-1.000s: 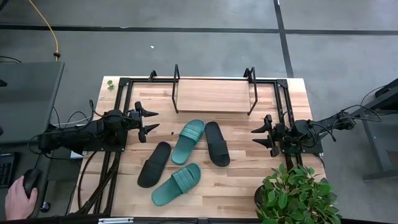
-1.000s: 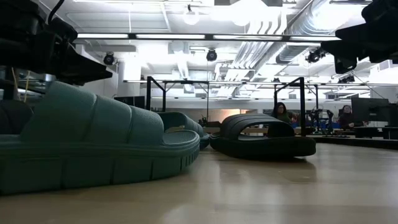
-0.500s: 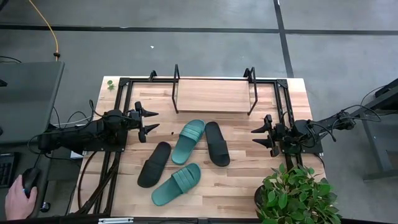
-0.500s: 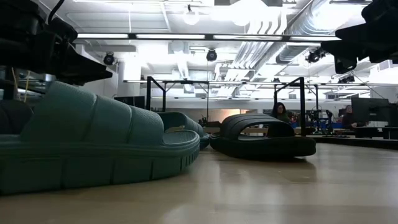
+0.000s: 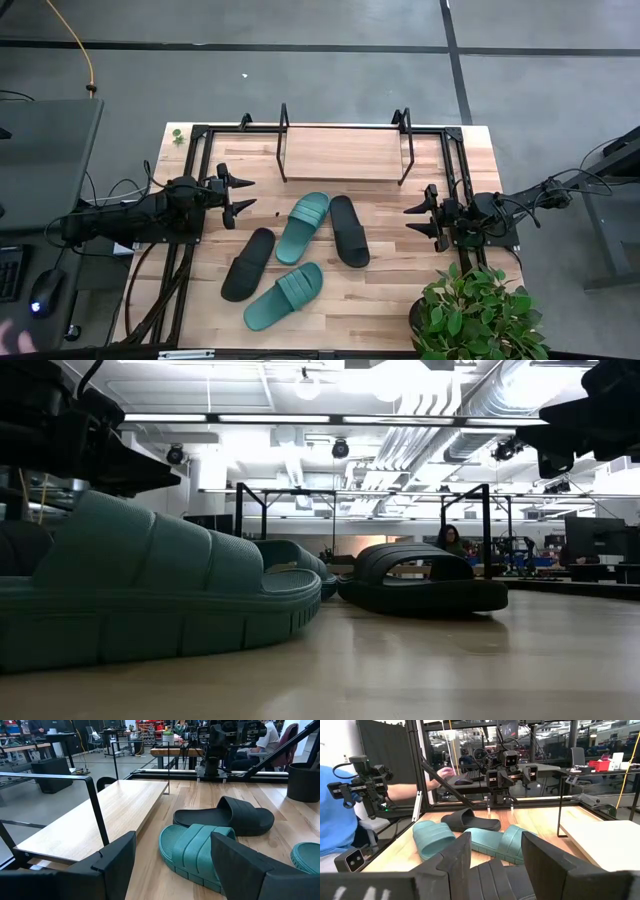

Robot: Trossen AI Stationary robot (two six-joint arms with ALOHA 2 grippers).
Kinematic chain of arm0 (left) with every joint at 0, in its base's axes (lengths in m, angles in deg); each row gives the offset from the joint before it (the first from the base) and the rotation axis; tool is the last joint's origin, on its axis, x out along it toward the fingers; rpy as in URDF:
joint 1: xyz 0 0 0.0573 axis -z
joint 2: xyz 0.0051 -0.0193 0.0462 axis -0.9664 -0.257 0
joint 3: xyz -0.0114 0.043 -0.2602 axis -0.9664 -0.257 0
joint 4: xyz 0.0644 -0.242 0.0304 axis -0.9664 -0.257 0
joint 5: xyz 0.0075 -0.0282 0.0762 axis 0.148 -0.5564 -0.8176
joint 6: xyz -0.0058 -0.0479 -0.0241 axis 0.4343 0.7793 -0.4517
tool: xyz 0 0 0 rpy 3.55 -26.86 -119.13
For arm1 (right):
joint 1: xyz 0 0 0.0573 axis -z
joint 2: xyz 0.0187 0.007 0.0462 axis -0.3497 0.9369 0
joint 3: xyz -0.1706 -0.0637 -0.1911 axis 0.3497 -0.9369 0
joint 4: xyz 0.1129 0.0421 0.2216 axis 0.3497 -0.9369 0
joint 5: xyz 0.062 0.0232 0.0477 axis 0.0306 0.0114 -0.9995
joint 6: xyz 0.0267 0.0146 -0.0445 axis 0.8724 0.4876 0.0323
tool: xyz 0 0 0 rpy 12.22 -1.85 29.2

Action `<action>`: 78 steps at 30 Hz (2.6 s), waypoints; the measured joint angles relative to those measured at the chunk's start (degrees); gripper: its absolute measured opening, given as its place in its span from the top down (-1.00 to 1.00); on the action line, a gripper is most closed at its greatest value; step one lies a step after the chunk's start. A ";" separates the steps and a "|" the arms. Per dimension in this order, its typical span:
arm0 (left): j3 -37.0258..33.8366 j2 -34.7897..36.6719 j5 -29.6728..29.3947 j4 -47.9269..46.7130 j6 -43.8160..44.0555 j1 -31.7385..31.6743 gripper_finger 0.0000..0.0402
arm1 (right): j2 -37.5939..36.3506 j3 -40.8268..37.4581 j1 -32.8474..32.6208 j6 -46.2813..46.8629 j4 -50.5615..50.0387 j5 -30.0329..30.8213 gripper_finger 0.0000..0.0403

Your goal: Pick and place slides into the shelf

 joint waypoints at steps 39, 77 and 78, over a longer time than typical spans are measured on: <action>0.00 -0.01 0.01 0.16 0.00 -0.01 -0.19 | 0.01 0.02 0.00 -10.14 0.00 0.02 0.18; 0.02 0.01 -2.15 3.40 12.74 0.01 -0.19 | 0.02 0.00 -0.02 -8.10 0.11 0.19 0.18; 0.02 0.01 -2.17 3.79 13.50 -0.01 -0.19 | 0.00 0.00 -0.02 -8.45 0.11 0.20 0.18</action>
